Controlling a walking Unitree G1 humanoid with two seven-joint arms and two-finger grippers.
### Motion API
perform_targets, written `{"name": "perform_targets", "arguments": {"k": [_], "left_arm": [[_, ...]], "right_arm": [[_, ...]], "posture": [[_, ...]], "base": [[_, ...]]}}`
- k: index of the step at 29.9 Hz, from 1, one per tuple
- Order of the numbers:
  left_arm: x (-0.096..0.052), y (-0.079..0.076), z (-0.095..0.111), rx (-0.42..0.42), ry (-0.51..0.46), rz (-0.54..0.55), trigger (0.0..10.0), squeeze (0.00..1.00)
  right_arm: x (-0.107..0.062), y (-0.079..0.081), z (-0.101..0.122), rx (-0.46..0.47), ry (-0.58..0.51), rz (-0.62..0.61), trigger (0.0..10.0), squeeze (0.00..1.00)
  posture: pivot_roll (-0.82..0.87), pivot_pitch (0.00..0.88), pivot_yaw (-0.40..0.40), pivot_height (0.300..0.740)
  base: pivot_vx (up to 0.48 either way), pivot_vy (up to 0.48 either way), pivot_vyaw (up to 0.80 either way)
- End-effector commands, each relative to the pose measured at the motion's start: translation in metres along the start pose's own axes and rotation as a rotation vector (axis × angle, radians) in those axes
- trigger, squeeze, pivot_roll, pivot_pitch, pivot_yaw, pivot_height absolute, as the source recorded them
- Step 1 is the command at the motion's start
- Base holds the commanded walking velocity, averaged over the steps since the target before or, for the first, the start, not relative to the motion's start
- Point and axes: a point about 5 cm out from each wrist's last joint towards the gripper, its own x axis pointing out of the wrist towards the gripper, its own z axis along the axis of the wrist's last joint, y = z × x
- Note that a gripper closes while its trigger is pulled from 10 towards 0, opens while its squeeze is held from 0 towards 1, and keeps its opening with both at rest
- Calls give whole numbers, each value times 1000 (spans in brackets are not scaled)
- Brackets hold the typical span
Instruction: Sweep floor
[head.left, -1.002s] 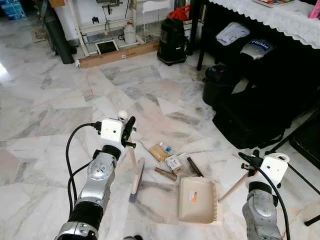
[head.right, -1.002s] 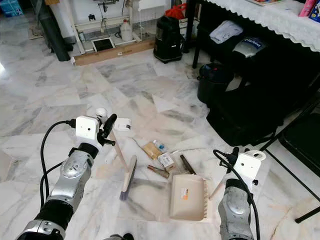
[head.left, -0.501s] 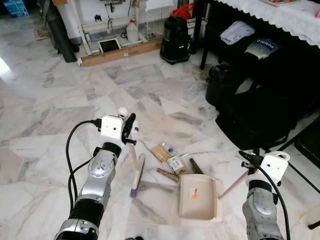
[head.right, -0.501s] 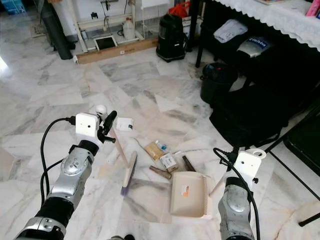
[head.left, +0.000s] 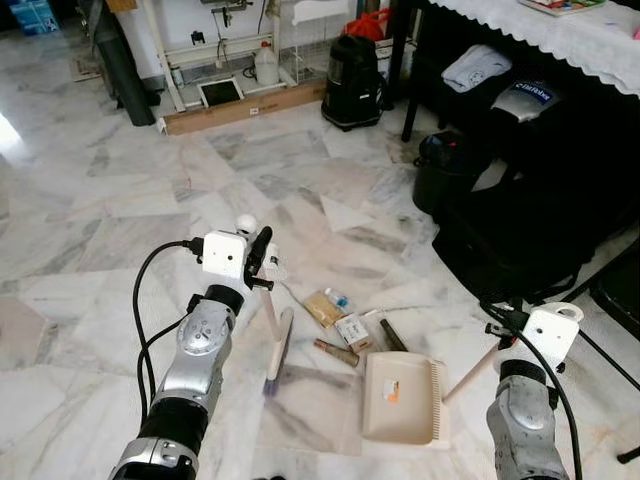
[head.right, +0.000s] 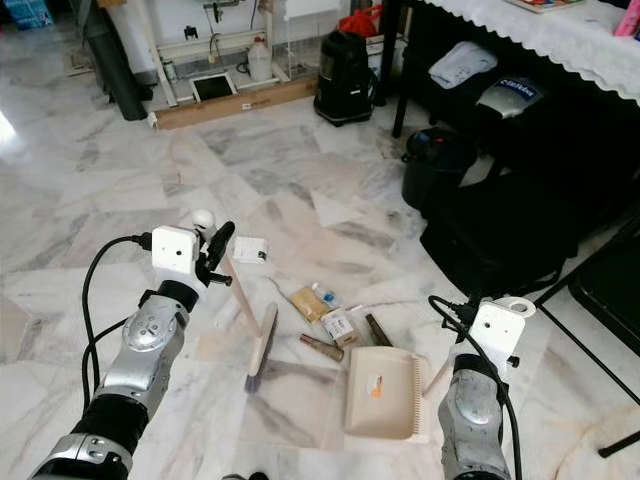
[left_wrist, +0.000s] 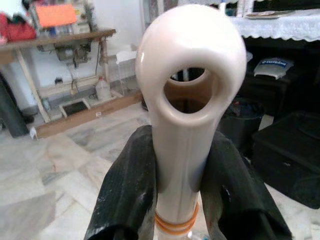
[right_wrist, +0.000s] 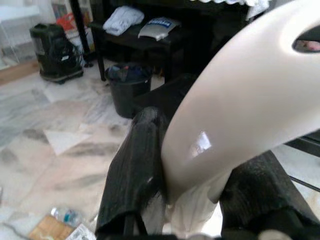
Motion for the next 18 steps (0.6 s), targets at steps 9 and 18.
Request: {"name": "perform_targets", "arguments": {"k": [9,18], "left_arm": [[5,-3,10,-1,-64,-4,10000,0],[5,-3,10,-1,-64,-5,10000,0]], "right_arm": [[2,-5,3,-3,-16,-18,10000,0],[3,-6,4,-3,-17,-19,10000,0]], "posture": [[-46,80,25,740],[-47,81,25,740]], "base": [[288,0,0],[291,0,0]]}}
